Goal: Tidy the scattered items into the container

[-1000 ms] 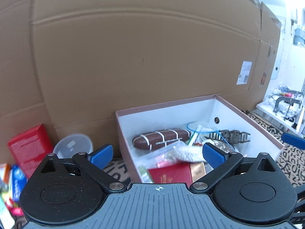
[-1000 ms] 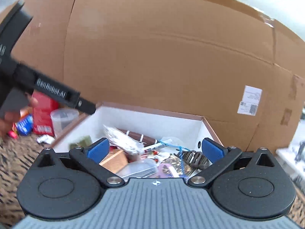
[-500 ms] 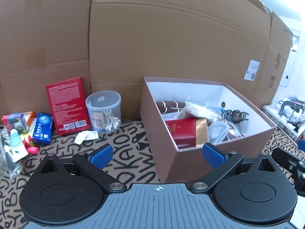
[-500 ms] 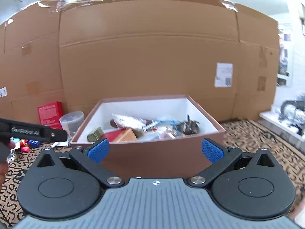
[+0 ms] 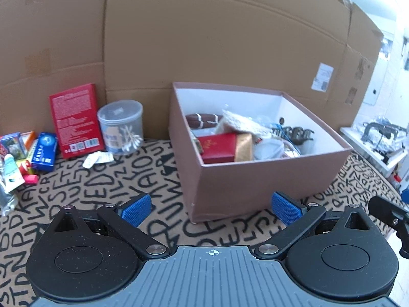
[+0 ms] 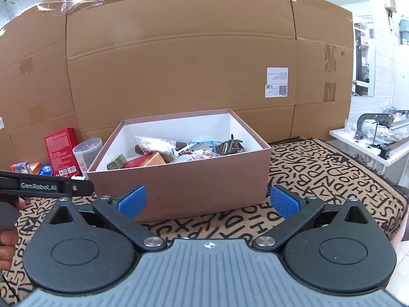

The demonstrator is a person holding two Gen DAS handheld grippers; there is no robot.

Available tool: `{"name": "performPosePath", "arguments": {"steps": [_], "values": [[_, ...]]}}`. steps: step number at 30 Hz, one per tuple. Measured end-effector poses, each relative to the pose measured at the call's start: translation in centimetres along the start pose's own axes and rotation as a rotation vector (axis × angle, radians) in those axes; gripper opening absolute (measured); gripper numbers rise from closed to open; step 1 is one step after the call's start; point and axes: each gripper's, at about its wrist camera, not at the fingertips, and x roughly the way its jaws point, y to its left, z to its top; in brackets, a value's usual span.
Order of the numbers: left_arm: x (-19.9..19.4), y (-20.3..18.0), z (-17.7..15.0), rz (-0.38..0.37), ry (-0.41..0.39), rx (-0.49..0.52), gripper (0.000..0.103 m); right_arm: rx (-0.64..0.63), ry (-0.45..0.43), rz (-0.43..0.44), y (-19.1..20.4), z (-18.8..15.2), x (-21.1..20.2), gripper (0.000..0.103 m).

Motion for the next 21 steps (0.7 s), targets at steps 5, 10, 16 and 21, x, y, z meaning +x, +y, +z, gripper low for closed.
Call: {"name": "performPosePath", "arguments": {"steps": [5,10,16,21], "values": [[1.1,-1.3,-0.3,0.000,0.024,0.028,0.103,-0.021,0.016,-0.021,-0.5,-0.2,0.6,0.102],[2.5,-2.1,-0.3,0.009,0.052,0.046,0.103,-0.023,0.038,-0.020,-1.1,-0.3,1.8,0.102],[3.6,-2.6,0.0,0.021,0.061,0.050,0.103,-0.018,0.062,-0.015,-1.7,-0.3,3.2,0.102],[3.7,-2.6,0.2,0.037,0.057,0.051,0.103,-0.017,0.076,-0.004,-1.8,-0.3,3.9,0.102]]}}
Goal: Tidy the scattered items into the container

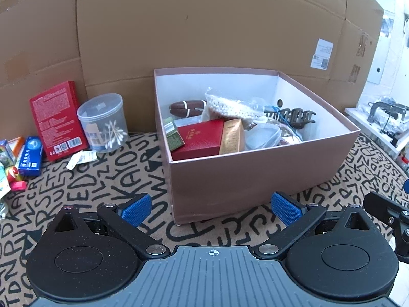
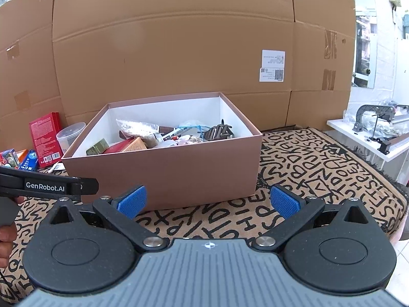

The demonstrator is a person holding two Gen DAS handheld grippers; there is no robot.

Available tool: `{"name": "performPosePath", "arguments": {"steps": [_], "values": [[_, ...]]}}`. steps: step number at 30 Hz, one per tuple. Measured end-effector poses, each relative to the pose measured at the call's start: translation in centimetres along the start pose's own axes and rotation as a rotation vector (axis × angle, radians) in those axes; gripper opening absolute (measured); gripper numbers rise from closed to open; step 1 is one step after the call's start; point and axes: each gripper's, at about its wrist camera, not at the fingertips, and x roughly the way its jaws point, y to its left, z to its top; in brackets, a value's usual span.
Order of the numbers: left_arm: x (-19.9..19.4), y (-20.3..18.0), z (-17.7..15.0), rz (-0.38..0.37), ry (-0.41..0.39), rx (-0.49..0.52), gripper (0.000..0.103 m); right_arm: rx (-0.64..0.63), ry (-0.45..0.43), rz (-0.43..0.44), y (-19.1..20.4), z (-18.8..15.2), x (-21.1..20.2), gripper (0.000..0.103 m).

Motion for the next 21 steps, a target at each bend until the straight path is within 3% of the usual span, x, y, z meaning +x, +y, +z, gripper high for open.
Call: {"name": "performPosePath", "arguments": {"steps": [21], "values": [[-0.51,-0.55,-0.32,0.007,-0.024,0.048,0.103,-0.048,0.023,0.026,0.84,-0.18,0.40,0.102]]}}
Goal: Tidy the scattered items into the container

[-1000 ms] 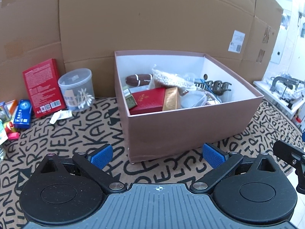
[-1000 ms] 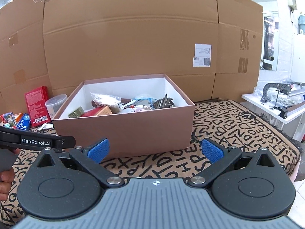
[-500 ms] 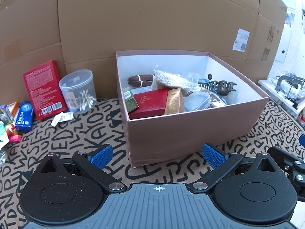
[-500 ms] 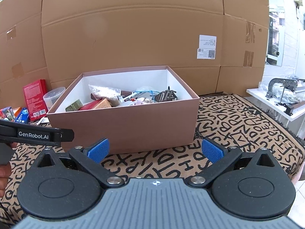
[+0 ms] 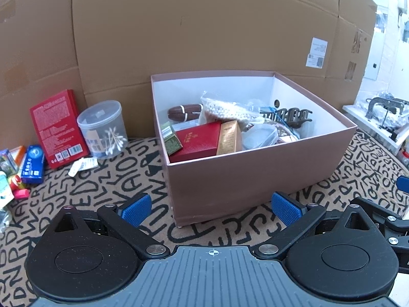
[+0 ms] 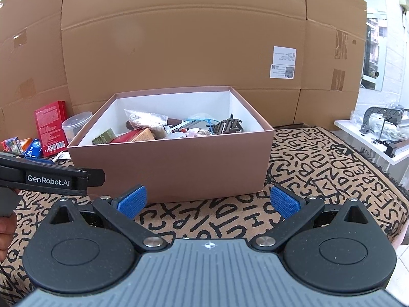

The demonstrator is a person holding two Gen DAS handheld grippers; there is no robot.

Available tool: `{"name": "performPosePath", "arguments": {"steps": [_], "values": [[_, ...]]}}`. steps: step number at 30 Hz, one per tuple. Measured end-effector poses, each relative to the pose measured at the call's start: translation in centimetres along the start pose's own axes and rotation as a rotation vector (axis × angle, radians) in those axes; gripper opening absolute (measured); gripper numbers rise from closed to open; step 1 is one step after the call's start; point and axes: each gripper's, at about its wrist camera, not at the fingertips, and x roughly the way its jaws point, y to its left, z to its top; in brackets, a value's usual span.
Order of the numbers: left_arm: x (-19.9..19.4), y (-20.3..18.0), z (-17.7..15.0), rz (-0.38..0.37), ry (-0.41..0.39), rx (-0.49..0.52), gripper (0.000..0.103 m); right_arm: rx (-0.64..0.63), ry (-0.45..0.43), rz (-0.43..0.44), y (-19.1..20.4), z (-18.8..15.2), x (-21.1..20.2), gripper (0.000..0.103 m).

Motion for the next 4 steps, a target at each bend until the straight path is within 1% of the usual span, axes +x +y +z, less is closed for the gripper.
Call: {"name": "performPosePath", "arguments": {"steps": [4], "values": [[-0.15,0.03,0.03,-0.001,-0.007,0.004,0.103,-0.008,0.000,0.005,0.20,0.02,0.00,0.102]]}}
